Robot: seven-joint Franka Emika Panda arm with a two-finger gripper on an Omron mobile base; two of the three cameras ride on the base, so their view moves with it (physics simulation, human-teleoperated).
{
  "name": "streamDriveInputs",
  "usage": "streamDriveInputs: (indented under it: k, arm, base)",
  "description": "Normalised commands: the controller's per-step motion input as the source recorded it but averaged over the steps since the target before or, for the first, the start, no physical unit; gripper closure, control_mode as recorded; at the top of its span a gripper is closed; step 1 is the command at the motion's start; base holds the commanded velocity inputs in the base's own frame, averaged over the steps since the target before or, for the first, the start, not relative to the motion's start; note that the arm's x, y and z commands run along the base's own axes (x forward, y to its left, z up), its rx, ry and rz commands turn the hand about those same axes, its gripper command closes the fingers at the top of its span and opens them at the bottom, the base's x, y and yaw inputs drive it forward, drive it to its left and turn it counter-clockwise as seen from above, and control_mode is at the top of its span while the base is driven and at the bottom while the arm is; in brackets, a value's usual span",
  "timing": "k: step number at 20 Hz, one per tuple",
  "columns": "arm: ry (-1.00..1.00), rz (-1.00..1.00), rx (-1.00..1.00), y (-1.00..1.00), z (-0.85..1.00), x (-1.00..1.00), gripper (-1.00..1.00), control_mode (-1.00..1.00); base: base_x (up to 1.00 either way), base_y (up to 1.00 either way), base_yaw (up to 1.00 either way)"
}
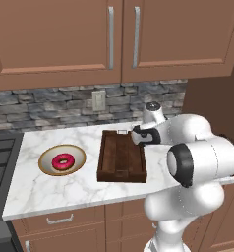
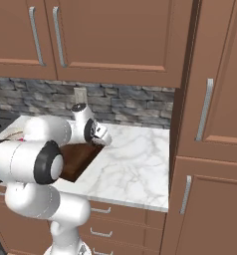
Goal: Place the bowl with donut and the cupcake onto the tray.
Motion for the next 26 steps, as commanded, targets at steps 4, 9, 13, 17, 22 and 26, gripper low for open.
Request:
streamDriveInputs:
  k: [4,9,13,17,22,26]
  arm:
    - [0.02,-0.05,-0.09,0.85,0.0,0.43,1.0,-1.0]
    - [0.0,-0.14,-0.01,0.64,-0.01,0.43,1.0,-1.0]
    - [0.02,-0.15,0.0,0.58,-0.12,0.32,1.0,-1.0]
    - [0.0,-0.15,0.0,0.52,-0.15,0.27,1.0,-1.0]
    - [0.0,-0.05,0.0,0.13,-0.23,0.32,1.0,-1.0]
    - [-0.04,0.0,0.0,0.01,-0.31,0.22,1.0,-1.0]
  base:
    - [0.0,0.0,0.0]
    - [0.0,0.0,0.0]
    - [0.0,0.0,0.0]
    - [0.0,0.0,0.0]
    - [0.0,0.0,0.0]
    - [0.0,0.0,0.0]
